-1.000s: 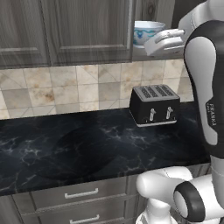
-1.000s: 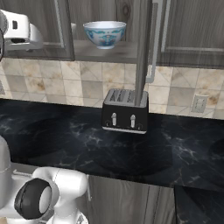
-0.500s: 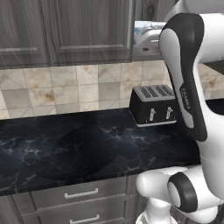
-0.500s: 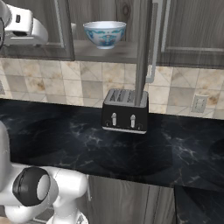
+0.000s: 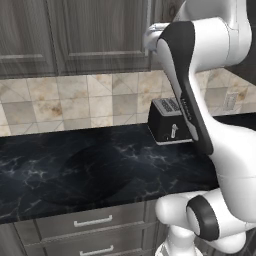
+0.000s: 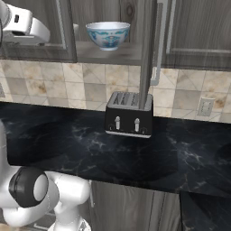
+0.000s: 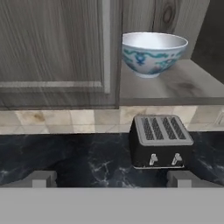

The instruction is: Move the bowls from the cabinet to the plates on the dining table.

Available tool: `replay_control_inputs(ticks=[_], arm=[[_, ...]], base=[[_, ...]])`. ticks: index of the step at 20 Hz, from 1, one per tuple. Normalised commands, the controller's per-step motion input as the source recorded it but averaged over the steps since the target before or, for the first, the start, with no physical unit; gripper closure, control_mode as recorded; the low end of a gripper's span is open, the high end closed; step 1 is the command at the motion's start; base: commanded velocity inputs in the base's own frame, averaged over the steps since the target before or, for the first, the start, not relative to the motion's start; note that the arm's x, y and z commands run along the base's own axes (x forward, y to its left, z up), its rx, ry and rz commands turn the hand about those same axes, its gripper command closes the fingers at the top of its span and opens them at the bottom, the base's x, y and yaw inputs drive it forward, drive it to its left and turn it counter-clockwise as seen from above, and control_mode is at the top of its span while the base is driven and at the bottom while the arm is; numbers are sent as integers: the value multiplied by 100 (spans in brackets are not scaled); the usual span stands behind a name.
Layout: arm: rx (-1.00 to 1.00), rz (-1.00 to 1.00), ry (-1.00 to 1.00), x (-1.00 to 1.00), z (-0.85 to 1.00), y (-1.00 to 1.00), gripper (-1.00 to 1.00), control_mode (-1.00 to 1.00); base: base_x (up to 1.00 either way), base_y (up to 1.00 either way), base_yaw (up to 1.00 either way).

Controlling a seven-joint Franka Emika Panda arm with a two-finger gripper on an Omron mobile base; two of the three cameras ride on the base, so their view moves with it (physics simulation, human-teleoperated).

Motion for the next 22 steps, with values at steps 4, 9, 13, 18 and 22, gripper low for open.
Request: replay_control_inputs(ticks=[4,9,13,18,22], arm=[[6,-7,-6,39,0,7,-100,-100],[10,-2,-5,33,0,3,-100,-100],[11,0,-5,32,0,5,-100,-100],[1,11,0,15,0,1,-100,-100],[-1,15,0,1,-17,0,-100,-100]], base=[[0,0,0],[0,0,0],[0,0,0],[0,0,0],[0,0,0]])
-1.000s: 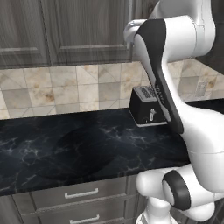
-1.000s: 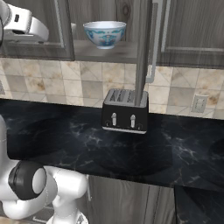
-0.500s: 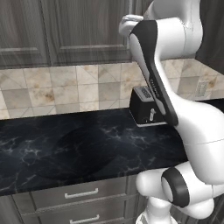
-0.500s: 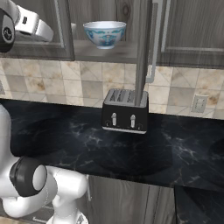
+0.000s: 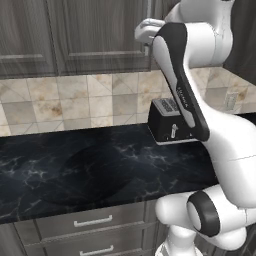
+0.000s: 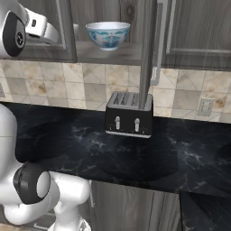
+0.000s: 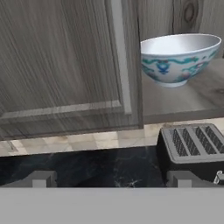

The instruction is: Move the bowls from the cabinet to the plates on the dining table.

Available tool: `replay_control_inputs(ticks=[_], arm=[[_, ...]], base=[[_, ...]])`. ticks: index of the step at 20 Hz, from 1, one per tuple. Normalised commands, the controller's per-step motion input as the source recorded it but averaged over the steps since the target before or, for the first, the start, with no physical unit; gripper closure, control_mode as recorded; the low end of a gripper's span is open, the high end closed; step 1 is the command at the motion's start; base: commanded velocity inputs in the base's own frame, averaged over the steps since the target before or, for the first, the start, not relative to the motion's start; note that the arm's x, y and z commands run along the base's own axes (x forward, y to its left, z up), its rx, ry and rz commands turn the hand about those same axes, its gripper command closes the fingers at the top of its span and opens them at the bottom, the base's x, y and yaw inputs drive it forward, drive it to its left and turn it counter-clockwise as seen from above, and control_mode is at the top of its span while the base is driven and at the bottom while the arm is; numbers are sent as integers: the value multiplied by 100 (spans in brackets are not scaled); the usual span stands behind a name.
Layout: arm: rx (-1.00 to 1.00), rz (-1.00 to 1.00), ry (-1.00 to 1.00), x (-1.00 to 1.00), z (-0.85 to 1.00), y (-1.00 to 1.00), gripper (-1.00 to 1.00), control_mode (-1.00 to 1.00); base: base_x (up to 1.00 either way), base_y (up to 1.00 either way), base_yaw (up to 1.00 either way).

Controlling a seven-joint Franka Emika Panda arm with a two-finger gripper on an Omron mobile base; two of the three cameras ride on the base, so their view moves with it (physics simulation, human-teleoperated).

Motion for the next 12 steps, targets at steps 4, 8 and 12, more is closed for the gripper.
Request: replay_control_inputs(ticks=[4,8,12], arm=[[-1,13,0,0,-18,0,-100,-100],[-1,10,0,0,-6,0,-100,-100],[-9,4,3,9,0,0,-100,-100]], base=[[0,0,0],[0,0,0],[0,0,0]])
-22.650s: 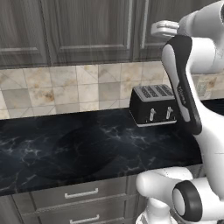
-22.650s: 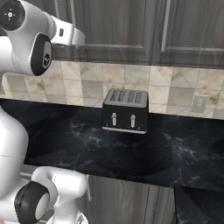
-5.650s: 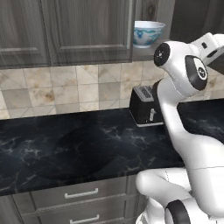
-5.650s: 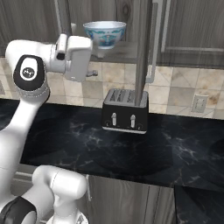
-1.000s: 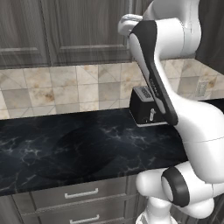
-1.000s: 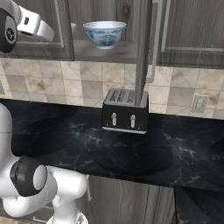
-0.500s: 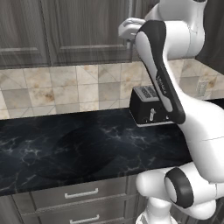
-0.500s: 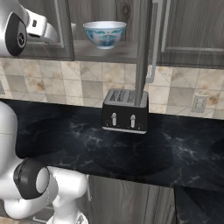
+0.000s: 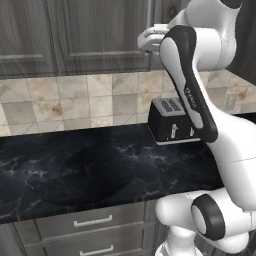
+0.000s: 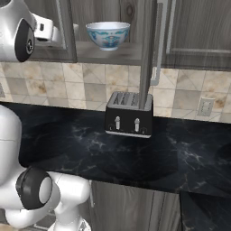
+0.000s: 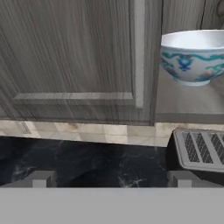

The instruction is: Move the bowls from the cabinet to the plates on the dining table.

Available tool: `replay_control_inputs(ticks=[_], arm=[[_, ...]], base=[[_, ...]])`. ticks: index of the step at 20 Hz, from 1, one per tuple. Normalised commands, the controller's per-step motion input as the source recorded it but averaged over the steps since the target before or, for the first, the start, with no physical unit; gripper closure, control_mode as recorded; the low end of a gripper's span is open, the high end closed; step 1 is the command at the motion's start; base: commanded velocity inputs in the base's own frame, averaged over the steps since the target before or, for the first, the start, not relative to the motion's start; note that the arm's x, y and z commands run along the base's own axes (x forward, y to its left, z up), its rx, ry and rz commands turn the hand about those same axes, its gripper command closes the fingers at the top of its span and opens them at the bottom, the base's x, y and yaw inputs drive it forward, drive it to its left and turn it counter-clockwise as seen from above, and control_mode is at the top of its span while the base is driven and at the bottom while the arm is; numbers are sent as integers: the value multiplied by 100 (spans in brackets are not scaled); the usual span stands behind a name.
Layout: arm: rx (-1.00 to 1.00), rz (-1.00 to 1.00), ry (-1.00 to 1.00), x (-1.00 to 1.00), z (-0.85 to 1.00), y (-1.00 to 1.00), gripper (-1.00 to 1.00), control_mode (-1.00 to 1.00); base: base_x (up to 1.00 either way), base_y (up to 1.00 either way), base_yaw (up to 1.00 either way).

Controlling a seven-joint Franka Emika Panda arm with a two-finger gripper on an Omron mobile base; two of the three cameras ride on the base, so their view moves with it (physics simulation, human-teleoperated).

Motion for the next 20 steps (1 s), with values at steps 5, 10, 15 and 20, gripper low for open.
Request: replay_control_inputs(ticks=[5,10,15,20], arm=[[-11,1,6,28,0,0,-100,-100],[-8,0,5,34,0,0,-100,-100],[-1,0,2,53,0,0,-100,-100],[0,0,0,52,0,0,-100,-100]], base=[[0,0,0],[0,0,0],[0,0,0],[0,0,0]])
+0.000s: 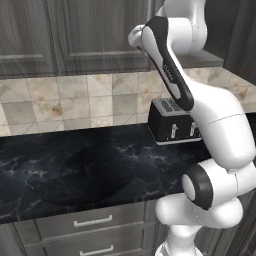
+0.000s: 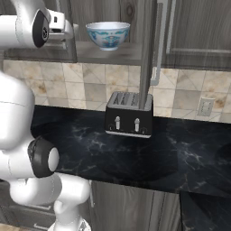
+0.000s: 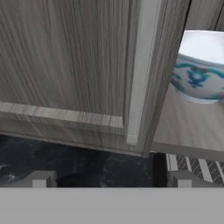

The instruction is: Move the bowls from the cabinet to the plates on the dining table.

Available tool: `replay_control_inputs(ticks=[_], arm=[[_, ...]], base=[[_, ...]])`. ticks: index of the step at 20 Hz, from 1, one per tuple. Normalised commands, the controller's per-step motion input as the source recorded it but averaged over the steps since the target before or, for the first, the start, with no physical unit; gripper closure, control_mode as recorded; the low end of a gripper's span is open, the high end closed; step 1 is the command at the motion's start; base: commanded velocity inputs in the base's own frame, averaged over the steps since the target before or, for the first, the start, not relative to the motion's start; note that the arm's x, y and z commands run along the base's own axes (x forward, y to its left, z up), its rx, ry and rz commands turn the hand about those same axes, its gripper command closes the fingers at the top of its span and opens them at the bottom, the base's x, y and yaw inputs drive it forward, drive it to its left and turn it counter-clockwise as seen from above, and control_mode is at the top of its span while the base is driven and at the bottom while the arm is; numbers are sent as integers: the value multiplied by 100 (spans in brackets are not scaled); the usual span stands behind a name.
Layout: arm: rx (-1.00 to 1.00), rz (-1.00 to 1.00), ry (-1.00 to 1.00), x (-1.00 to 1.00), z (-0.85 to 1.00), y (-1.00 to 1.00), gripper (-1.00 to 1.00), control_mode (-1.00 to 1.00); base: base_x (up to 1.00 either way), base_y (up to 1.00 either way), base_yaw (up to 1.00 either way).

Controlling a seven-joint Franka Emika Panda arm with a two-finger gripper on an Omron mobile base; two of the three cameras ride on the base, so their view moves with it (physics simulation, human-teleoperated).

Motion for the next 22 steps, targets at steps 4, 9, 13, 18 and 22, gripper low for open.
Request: replay_control_inputs(ticks=[4,9,13,18,22], arm=[[0,0,0,36,0,0,-100,-100],[0,0,0,23,0,0,-100,-100],[-1,0,0,29,0,0,-100,-100],[-1,0,0,31,0,0,-100,-100],[0,0,0,7,0,0,-100,-100]], base=[[0,0,0],[0,0,0],[0,0,0],[0,0,0],[0,0,0]])
